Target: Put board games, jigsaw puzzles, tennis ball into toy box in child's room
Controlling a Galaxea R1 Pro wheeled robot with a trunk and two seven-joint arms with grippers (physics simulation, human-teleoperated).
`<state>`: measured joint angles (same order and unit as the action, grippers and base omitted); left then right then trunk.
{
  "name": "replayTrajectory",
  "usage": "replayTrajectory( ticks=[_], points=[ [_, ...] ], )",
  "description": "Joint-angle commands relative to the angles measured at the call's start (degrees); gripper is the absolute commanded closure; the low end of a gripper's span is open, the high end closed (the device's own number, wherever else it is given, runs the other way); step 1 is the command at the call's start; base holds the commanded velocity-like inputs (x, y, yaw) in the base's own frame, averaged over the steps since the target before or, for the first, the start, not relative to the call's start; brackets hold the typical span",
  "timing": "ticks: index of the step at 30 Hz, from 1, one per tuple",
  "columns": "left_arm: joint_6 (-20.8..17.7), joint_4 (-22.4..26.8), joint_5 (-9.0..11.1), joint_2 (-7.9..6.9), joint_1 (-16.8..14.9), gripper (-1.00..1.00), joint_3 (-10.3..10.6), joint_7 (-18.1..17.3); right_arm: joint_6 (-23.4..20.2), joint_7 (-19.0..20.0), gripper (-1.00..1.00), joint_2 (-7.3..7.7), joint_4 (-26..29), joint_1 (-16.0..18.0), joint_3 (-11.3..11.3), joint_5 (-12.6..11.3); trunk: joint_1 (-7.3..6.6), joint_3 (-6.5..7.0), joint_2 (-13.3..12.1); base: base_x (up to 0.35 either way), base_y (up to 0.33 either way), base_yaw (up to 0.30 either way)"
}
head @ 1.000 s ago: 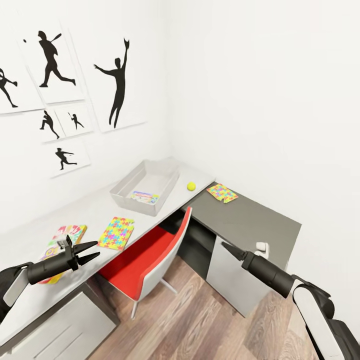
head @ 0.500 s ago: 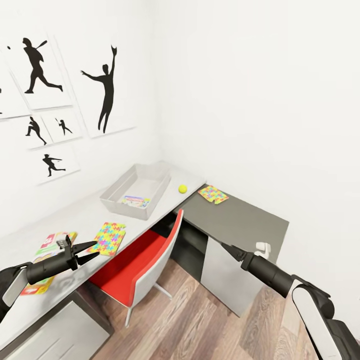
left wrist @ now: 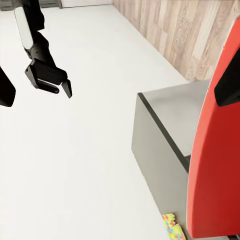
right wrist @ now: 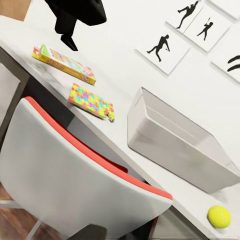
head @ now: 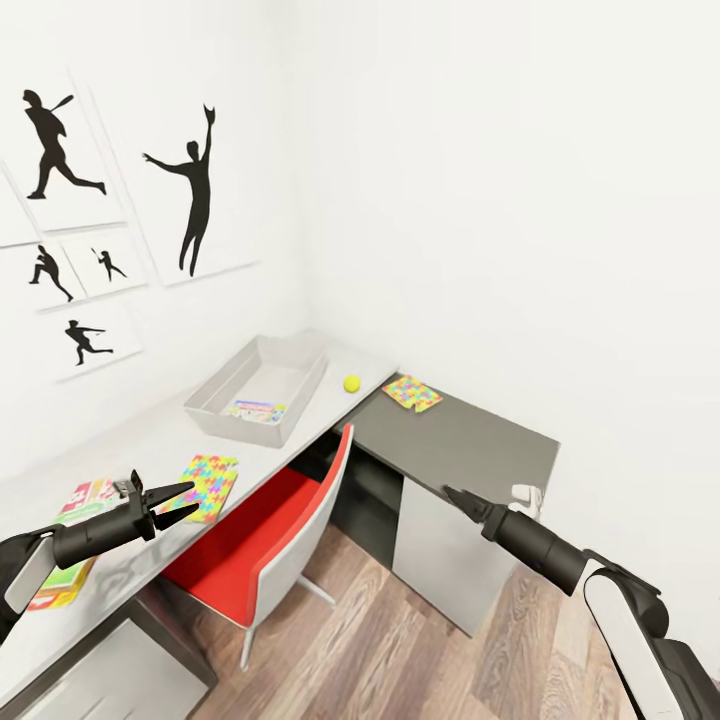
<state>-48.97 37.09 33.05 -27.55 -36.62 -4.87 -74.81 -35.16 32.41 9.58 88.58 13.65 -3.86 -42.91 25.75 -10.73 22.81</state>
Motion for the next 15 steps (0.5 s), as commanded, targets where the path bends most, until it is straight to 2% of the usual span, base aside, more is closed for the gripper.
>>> replayTrajectory(
  ticks=[1,9,15],
  points=[
    [-0.5,0.0,0.2,-0.03,0.0,-1.00,0.0,-0.1,-0.4,0.0,-1.00,0.00,0.0,0.1,0.0,-0.3,0.04,-0.03,0.1,0.000,0.000,-0.112],
    [-0.4,0.0,0.2,0.02,0.0,-1.00,0.0,-0.1,-0.4,0.0,-1.00,0.00,0.1,0.1,0.0,-0.2,0.04,0.66,0.1,-0.009,0.000,-0.112],
    [-0.4,0.0,0.2,-0.04,0.0,-1.00,0.0,-0.1,-0.4,0.0,-1.00,-0.02,0.0,0.1,0.0,-0.2,0.04,1.18,0.1,-0.102,0.026,-0.112]
  ],
)
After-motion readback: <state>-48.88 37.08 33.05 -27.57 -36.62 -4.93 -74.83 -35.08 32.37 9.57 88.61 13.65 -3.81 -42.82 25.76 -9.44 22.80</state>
